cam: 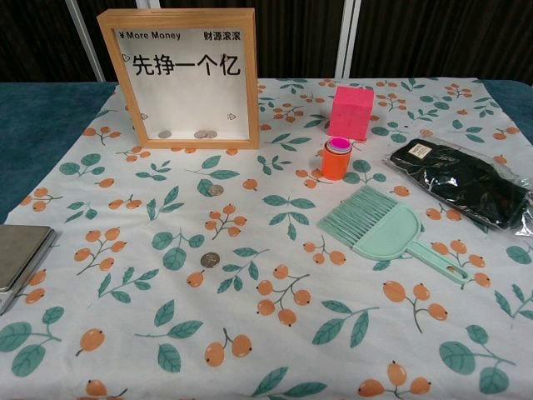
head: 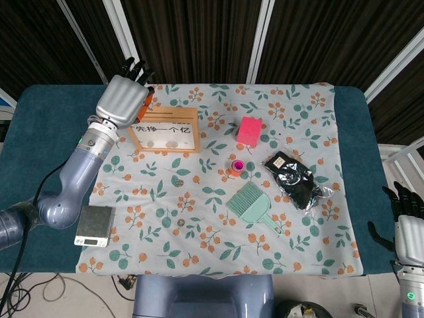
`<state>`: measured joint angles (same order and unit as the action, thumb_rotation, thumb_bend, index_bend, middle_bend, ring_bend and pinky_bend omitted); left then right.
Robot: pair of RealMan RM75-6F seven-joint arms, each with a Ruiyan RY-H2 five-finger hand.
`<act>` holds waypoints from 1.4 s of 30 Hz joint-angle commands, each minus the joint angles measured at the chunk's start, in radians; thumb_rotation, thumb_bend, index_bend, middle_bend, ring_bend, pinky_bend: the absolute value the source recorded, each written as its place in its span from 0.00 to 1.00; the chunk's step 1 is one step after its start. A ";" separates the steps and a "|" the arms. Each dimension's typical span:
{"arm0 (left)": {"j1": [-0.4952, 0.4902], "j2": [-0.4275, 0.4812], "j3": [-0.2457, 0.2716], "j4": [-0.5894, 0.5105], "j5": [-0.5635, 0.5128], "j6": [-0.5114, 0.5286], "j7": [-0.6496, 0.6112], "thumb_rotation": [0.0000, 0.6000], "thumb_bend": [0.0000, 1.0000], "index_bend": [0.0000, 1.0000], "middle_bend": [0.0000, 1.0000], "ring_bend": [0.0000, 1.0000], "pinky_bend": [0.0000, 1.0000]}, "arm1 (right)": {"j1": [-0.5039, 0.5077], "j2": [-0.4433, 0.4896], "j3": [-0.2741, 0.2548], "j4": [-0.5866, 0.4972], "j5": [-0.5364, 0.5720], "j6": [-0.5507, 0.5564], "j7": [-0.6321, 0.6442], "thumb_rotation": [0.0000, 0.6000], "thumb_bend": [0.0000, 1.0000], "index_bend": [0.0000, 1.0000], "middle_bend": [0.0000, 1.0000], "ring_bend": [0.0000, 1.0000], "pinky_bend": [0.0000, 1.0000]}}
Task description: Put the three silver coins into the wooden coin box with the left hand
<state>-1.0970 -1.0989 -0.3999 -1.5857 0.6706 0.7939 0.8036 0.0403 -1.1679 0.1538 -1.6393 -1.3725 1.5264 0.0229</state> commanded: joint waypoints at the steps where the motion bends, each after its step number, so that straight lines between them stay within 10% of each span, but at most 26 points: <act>1: -0.038 -0.020 0.023 0.050 -0.037 -0.016 0.020 1.00 0.54 0.73 0.15 0.00 0.00 | -0.001 0.000 0.003 0.000 0.002 0.003 0.001 1.00 0.39 0.15 0.05 0.02 0.00; 42: -0.143 -0.224 0.168 0.358 -0.015 -0.080 -0.117 1.00 0.51 0.73 0.16 0.00 0.00 | -0.006 -0.001 0.027 -0.016 0.051 0.005 -0.009 1.00 0.39 0.15 0.05 0.02 0.00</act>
<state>-1.2393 -1.3225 -0.2324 -1.2275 0.6556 0.7136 0.6872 0.0339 -1.1686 0.1811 -1.6555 -1.3216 1.5311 0.0135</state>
